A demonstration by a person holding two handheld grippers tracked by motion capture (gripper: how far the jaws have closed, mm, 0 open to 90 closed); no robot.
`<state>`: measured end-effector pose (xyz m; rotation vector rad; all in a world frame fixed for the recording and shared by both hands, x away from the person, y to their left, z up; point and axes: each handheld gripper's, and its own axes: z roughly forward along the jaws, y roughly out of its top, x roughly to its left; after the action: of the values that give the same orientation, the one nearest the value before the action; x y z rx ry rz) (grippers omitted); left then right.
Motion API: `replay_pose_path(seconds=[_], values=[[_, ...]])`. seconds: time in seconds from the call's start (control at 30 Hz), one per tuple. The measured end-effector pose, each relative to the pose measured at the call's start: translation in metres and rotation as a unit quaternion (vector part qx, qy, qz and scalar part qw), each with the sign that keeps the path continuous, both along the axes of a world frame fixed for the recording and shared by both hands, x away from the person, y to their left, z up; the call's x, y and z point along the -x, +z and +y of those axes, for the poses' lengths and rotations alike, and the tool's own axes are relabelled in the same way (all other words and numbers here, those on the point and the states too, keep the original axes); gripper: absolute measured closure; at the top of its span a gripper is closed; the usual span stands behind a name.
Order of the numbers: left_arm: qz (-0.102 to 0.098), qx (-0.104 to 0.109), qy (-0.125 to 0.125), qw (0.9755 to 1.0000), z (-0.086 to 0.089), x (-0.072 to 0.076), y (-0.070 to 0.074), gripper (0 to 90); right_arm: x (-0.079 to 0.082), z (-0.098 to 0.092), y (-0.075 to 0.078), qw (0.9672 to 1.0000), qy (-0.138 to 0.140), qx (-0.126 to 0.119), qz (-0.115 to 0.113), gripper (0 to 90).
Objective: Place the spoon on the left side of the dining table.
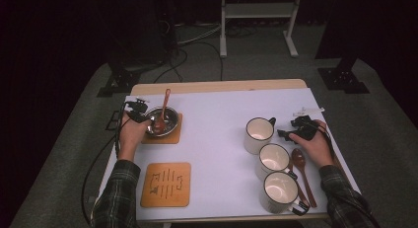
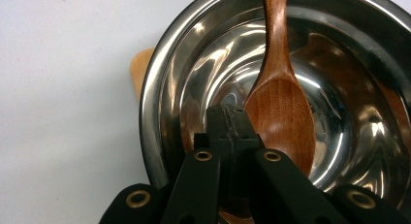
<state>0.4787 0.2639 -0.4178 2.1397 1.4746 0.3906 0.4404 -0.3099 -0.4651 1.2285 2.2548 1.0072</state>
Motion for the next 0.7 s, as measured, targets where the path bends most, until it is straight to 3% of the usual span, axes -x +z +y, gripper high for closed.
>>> replay_pose_path(seconds=[0.23,0.4,0.7], values=[[-0.015,0.008,-0.002,0.9999,-0.004,-0.003,0.011,90.0,0.000,0.000,0.000,1.0000,0.000,0.000,0.000,21.7],[-0.028,0.028,-0.005,0.9992,-0.011,-0.007,0.018,90.0,0.000,0.000,0.000,1.0000,0.000,0.000,0.000,21.7],[-0.046,0.041,-0.015,0.9980,-0.031,-0.028,0.040,90.0,0.000,0.000,0.000,1.0000,0.000,0.000,0.000,21.7]])
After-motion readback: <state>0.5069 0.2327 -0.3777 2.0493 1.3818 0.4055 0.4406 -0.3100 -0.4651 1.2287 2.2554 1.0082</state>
